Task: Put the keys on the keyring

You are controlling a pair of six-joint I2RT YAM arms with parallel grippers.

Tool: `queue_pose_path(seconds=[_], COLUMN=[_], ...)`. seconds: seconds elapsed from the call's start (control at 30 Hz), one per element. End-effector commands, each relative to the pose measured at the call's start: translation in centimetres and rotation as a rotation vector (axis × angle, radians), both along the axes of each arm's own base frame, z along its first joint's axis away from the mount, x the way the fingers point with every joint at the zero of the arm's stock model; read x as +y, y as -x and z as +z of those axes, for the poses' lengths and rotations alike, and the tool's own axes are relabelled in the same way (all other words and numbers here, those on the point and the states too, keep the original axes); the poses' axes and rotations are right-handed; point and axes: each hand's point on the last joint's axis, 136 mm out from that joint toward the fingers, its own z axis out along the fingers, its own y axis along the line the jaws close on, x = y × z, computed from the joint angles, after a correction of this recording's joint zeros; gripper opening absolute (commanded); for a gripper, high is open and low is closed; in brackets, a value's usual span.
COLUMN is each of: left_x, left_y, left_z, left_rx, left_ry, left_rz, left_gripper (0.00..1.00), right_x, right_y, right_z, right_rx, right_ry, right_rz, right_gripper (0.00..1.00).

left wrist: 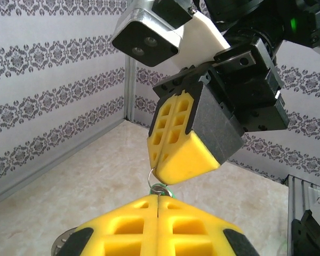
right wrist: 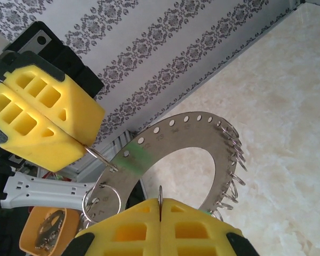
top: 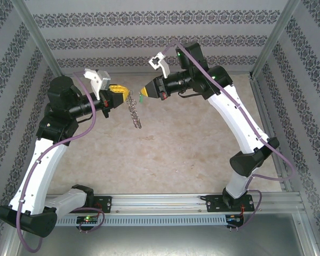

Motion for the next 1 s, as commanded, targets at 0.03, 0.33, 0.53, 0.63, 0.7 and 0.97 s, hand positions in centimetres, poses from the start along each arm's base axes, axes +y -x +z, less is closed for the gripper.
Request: queue_pose_path(seconds=[0.03, 0.33, 0.53, 0.63, 0.7, 0.97], left_x=[-0.1, 0.0, -0.6, -0.8, -0.9, -2.4], left_y=[0.2, 1.6, 3.1, 3.8, 4.0, 3.8], left_z=[-1.4, -9.8, -14.7, -17.1, -18.6, -23.1], left_rx=[0.027, 0.264, 0.395, 0.446, 0.479, 0.572], left_ry=[-0.030, -0.102, -0.157, -0.204, -0.230, -0.338], left_rz=[0.005, 0.010, -0.018, -0.026, -0.032, -0.063], left_gripper=[0.00, 0.00, 0.00, 0.00, 0.00, 0.00], right_x=[-1.7, -5.6, -6.7, -7.1, -7.5, -9.0], right_y=[-1.5, -2.6, -2.6, -2.5, -2.5, -2.3], right_z=[-1.9, -5.7, -7.2, -7.6, -8.0, -9.4], right_rx=[0.029, 0.098, 0.120, 0.124, 0.130, 0.154], right_ry=[0.029, 0.078, 0.088, 0.084, 0.085, 0.076], right_rz=[-0.090, -0.225, -0.251, -0.256, -0.265, -0.300], right_gripper=[0.00, 0.00, 0.00, 0.00, 0.00, 0.00])
